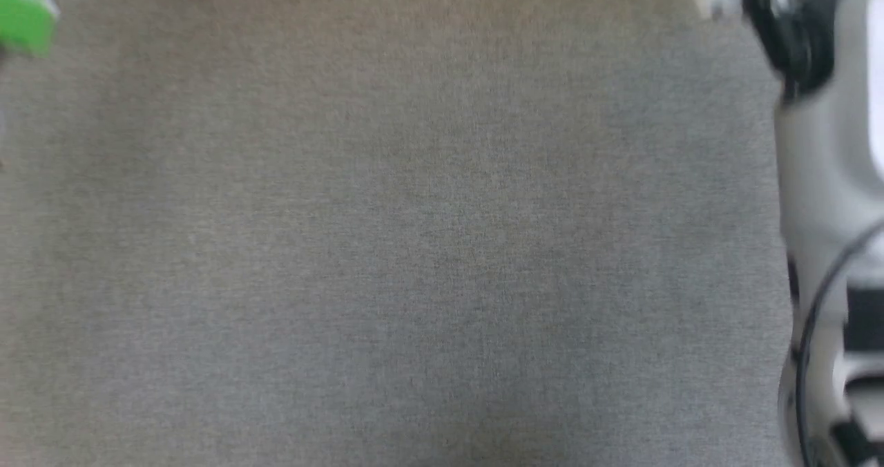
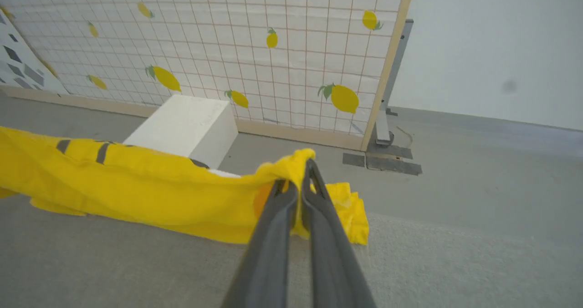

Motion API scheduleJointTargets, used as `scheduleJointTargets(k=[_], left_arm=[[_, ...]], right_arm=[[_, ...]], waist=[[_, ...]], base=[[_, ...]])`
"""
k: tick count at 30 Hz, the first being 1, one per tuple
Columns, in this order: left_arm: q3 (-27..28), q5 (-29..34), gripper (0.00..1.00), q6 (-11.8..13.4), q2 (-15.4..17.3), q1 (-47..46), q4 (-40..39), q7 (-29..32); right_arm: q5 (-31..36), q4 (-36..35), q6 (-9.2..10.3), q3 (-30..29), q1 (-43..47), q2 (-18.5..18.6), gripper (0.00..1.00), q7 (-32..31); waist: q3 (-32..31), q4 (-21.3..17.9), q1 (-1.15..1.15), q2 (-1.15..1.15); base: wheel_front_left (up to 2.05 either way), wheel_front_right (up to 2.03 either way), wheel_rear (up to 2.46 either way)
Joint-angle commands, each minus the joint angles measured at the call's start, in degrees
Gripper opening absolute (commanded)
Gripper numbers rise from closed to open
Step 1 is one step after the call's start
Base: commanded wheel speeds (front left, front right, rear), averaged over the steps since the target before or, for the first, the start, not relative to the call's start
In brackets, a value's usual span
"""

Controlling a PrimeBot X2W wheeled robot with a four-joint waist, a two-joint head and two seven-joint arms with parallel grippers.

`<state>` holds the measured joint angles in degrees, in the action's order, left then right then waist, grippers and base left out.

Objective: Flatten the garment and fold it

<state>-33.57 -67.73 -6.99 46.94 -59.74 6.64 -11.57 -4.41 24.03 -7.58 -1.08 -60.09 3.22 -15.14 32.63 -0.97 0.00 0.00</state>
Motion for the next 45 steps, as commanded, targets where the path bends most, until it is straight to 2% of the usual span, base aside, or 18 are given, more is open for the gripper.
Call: scheduleJointTargets(k=[1, 7, 12, 18, 23, 30, 37, 45], left_arm=[[0.62, -1.59, 0.00, 0.45, 1.02, 4.34, -1.80, -1.00], [1.62, -4.25, 0.00, 3.92, 4.57, 21.36, -10.32, -2.78], [-0.58, -5.70, 0.00, 4.66, 7.23, 33.41, -14.64, -3.01], [-5.51, -6.15, 0.00, 7.18, 9.61, 43.49, -16.92, -1.19], [-8.90, -10.85, 0.00, 7.91, 9.25, 49.87, -17.88, 1.70], [-12.29, -17.30, 0.00, 8.69, 9.42, 57.31, -18.04, 4.80], [-12.83, -22.19, 0.00, 9.27, 10.99, 62.60, -17.65, 5.04], [-13.09, -25.58, 0.00, 9.90, 12.51, 67.19, -21.52, 4.08]], right_arm=[[-1.47, -4.06, 0.09, -0.46, 4.56, 0.46, 0.00, -1.24], [-6.48, -21.90, 0.09, -4.78, 22.93, 0.57, 0.00, -7.05], [-10.20, -30.12, 0.09, -8.44, 36.06, -0.02, 0.00, -9.51], [-15.75, -31.39, 0.09, -9.00, 49.49, -0.31, 0.00, -12.03], [-18.88, -30.71, 0.09, -7.03, 58.72, -0.33, 0.00, -15.07], [-20.86, -30.75, 0.09, -8.99, 67.54, -0.34, 0.00, -20.37], [-22.81, -33.47, 0.09, -13.05, 74.36, -0.34, 0.00, -28.96], [-25.51, -35.72, 0.09, -17.41, 81.29, -0.34, 0.00, -35.85]], waist=[[-4.14, 0.28, 0.00, 0.00], [-8.79, 0.08, 0.00, 0.00], [-12.16, -0.31, 0.00, 0.00], [-15.65, -0.16, 0.00, 0.00], [-18.05, -0.05, 0.00, 0.00], [-21.06, 0.01, 0.00, 0.00], [-25.03, 0.19, 0.00, 0.00], [-29.67, 1.38, 0.00, 0.00]], base=[[0.00, 0.00, 0.00], [0.00, 0.00, 0.00], [0.00, 0.00, 0.00], [0.00, 0.00, 0.00], [0.00, 0.00, 0.00], [0.00, 0.00, 0.00], [0.00, 0.00, 0.00], [0.00, 0.00, 0.00]])
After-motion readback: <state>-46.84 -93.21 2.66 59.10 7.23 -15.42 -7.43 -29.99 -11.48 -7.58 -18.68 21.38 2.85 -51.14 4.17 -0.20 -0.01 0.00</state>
